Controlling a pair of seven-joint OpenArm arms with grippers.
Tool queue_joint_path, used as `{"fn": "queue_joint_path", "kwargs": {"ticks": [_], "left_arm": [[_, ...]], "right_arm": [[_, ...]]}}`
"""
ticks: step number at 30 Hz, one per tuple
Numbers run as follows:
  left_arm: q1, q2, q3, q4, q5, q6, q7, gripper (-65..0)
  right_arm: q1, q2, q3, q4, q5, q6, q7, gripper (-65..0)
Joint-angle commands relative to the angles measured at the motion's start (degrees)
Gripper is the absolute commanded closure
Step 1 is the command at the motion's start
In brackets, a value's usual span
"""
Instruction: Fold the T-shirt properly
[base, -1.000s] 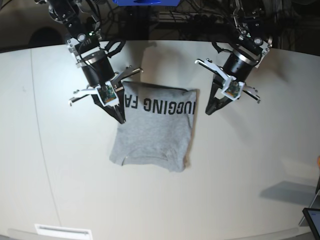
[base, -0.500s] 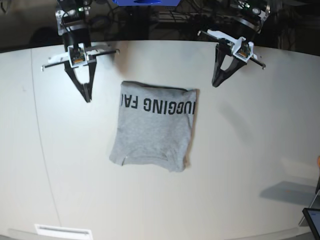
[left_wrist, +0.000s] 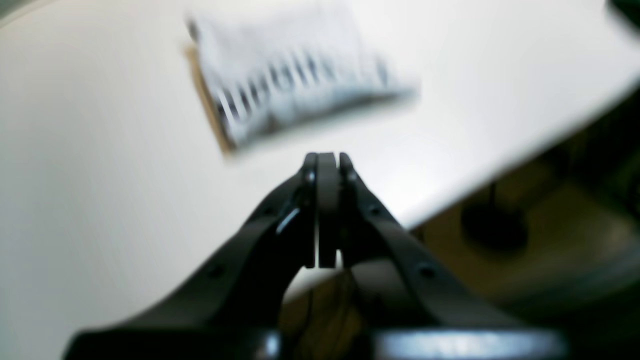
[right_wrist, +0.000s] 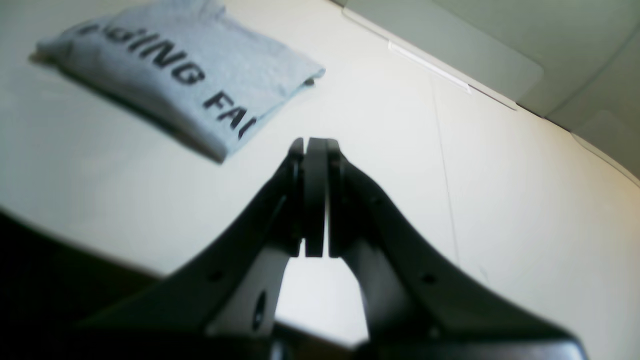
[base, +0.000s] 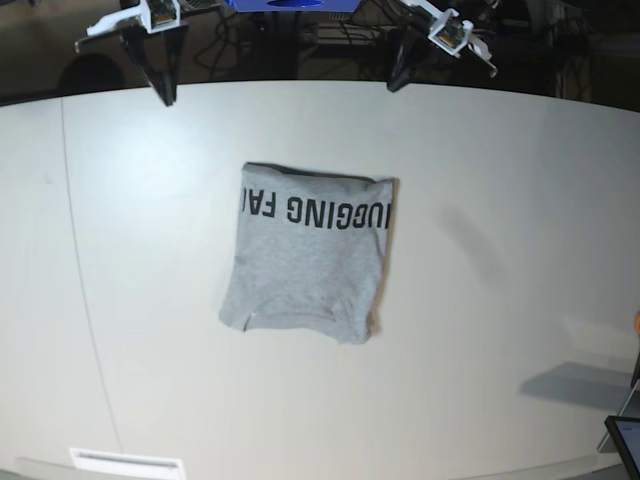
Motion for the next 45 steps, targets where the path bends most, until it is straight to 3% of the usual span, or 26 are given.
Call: {"fn": "queue_joint_path", "kwargs": {"ticks": [1,4,10,13,16,19,21,23,26,29,33,37,45], "left_arm": [[1.6,0.1,0.7,-0.6,1.8,-0.2,-1.5,0.0],[3.7,0.1,1.8,-3.5,5.8,-0.2,-1.5,0.0],[7.0,0.2,2.5,-7.7,5.8,-0.2,-1.3,0.0],[6.5,0.2,2.2,-13.9,5.8,-0.2,-1.0,0.0],[4.2,1.0,2.0,-20.8,5.8,3.1,-1.0,0.0],[0.5,1.6,2.4,-26.6,6.3,7.9,1.7,0.0],[-2.9,1.7,2.5,-30.5,6.3,8.3,7.4,0.0],[-6.8,1.7,2.5,-35.8,6.3,8.3,14.3,0.0],[-12.6,1.7,2.5,-43.8,5.9,8.3,21.4,0.0],[-18.8,1.7,2.4,-54.1,5.9,8.4,25.9,0.0],[-29.8,1.7,1.8,-74.7,5.9,8.4,27.3,0.0],[-42.2,1.4,1.7,-97.3,5.9,8.5,26.2,0.0],[-46.2,1.4,1.6,-98.1,5.8,8.6,24.7,0.0]], "right_arm": [[-1.6,0.3,0.2,0.8,-0.1,-1.9,1.6,-0.1],[-5.3,0.3,0.0,-0.2,-0.1,-4.8,1.6,-0.1],[-8.4,0.2,-0.6,-9.2,0.1,-5.2,1.5,-0.1],[-6.7,0.2,-4.4,-17.7,2.1,-5.2,0.3,-0.1],[-2.4,0.3,-8.5,-24.6,7.3,-4.9,-6.8,0.0],[5.5,0.4,-12.7,-30.5,17.0,-4.3,-20.7,-0.1],[11.2,0.5,-15.0,-34.7,24.1,-1.2,-29.6,0.0],[17.9,0.4,-16.8,-42.2,30.1,4.6,-37.5,0.0],[28.0,-0.6,-19.7,-57.5,35.5,13.0,-42.6,0.0],[38.0,-4.0,-21.4,-78.6,36.3,17.7,-40.6,-0.1],[47.0,-6.4,-24.7,-98.2,36.3,22.0,-31.8,-0.1],[49.9,-5.3,-27.5,-102.0,36.3,22.0,-25.8,-0.3],[50.4,-4.4,-30.1,-102.1,36.3,22.1,-17.2,-0.3]]}}
